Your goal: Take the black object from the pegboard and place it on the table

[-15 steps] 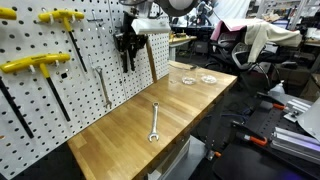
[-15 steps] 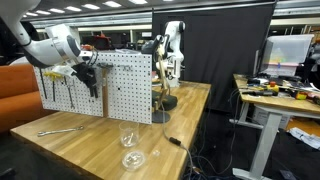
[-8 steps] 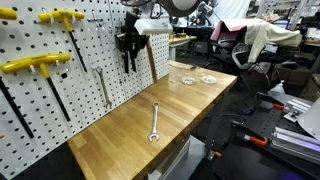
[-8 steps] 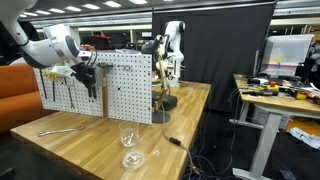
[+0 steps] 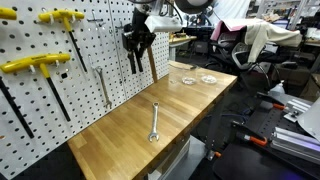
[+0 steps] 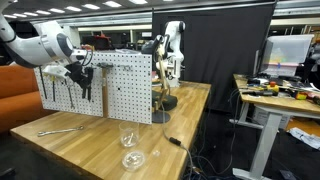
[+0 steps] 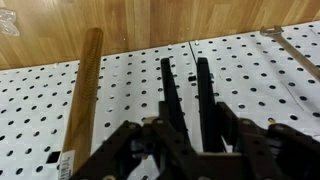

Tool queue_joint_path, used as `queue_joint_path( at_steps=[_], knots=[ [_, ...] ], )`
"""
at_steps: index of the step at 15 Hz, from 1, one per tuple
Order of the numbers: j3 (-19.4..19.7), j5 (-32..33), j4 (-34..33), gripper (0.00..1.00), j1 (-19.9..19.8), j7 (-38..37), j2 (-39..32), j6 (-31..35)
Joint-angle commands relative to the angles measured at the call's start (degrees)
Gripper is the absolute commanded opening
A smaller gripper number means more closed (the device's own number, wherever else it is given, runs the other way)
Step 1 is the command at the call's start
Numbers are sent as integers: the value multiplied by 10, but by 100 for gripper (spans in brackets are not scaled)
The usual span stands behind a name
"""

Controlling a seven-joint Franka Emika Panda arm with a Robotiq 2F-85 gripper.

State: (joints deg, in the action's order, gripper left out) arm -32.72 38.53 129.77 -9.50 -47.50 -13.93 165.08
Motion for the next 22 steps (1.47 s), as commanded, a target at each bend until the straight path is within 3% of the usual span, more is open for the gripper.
queue_joint_path(
  at_steps=[1,22],
  knots=[
    [-15,-30,35,25,-25,30,27,21],
    [-17,-57,117,25,-21,24,103,115]
  ],
)
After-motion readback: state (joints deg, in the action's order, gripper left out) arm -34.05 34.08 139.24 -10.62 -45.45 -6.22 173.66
